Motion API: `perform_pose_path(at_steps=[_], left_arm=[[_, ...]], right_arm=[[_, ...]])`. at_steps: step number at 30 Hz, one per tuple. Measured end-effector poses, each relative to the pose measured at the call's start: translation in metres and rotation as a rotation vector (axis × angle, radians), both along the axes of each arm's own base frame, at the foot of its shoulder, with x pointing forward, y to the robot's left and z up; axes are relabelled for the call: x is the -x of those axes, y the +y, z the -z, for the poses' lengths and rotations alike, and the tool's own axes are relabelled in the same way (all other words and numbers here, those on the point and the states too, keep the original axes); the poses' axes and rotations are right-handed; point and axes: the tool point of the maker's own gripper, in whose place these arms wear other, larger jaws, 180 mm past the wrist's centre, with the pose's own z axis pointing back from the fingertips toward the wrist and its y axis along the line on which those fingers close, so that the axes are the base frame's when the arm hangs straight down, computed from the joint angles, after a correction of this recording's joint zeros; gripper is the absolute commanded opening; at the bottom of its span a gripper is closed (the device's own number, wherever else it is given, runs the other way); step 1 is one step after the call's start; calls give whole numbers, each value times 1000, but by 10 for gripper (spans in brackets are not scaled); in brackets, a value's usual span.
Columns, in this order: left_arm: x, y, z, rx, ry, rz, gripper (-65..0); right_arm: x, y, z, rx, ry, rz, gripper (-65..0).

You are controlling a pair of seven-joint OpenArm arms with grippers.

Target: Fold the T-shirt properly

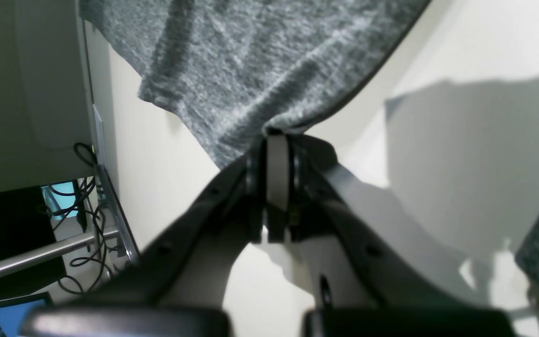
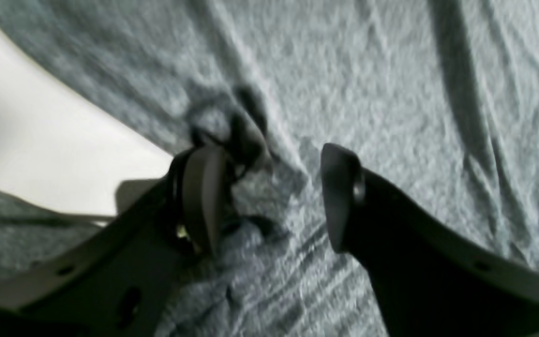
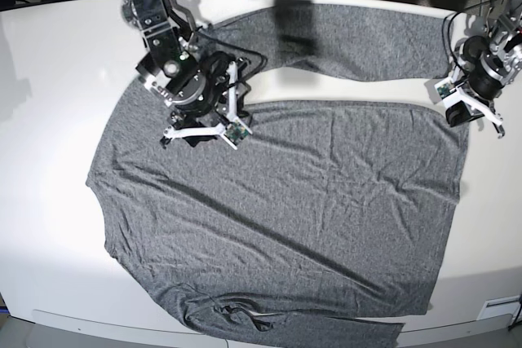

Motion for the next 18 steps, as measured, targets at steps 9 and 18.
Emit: perform_pose_path(at_steps=[9, 18], left_arm=[[0, 0, 0, 0, 0, 0, -650], [0, 0, 0, 0, 0, 0, -650]], right_arm=[[7, -2, -13, -17, 60, 41, -324], [5, 1, -17, -40, 47, 31, -324]])
